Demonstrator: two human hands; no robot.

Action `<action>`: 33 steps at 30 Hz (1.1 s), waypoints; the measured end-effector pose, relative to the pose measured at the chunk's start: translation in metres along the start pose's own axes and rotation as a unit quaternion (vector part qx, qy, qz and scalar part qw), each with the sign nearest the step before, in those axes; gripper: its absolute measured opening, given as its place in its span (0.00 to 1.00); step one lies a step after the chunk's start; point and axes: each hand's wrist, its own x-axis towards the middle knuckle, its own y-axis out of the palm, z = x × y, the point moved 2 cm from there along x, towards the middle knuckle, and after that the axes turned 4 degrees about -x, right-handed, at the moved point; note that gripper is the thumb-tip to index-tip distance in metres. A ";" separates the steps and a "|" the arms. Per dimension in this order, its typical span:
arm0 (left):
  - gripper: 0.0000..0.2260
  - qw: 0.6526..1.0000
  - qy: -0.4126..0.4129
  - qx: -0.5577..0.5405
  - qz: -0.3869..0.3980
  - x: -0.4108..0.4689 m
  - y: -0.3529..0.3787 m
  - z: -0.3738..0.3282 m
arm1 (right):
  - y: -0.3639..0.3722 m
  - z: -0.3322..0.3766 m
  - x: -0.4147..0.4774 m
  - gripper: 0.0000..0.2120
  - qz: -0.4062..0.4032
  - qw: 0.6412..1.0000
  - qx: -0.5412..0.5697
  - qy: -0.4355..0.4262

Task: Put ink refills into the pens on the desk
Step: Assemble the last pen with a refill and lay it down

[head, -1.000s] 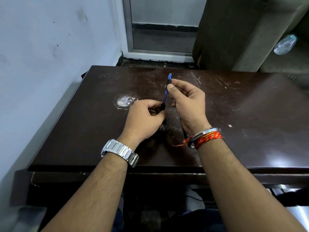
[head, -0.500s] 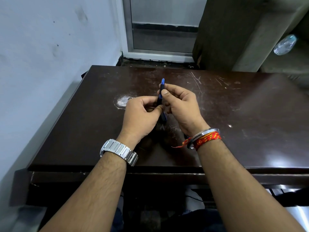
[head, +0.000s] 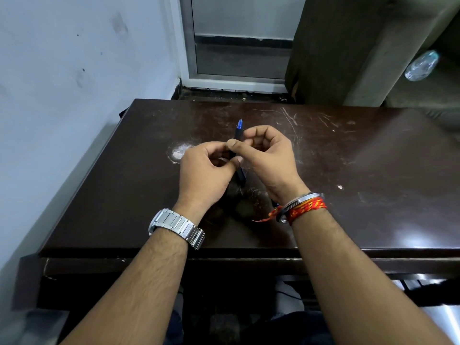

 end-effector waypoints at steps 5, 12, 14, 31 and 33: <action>0.10 1.000 -0.006 -0.008 -0.003 -0.001 0.002 -0.002 | 0.004 0.000 0.000 0.11 0.013 0.999 0.049 0.015; 0.16 0.999 -0.031 -0.013 -0.030 0.000 0.002 0.004 | 0.006 0.000 -0.001 0.08 0.010 0.999 0.037 -0.005; 0.16 0.999 -0.050 -0.014 -0.007 0.000 0.004 0.006 | 0.005 0.001 -0.002 0.07 0.015 0.999 0.041 -0.003; 0.07 0.994 -0.074 -0.076 0.011 -0.001 0.006 0.003 | 0.003 0.001 -0.001 0.05 0.025 0.998 0.052 0.005; 0.09 0.996 -0.064 -0.064 0.008 -0.001 0.006 0.003 | 0.003 0.000 -0.001 0.05 0.022 0.999 0.049 0.006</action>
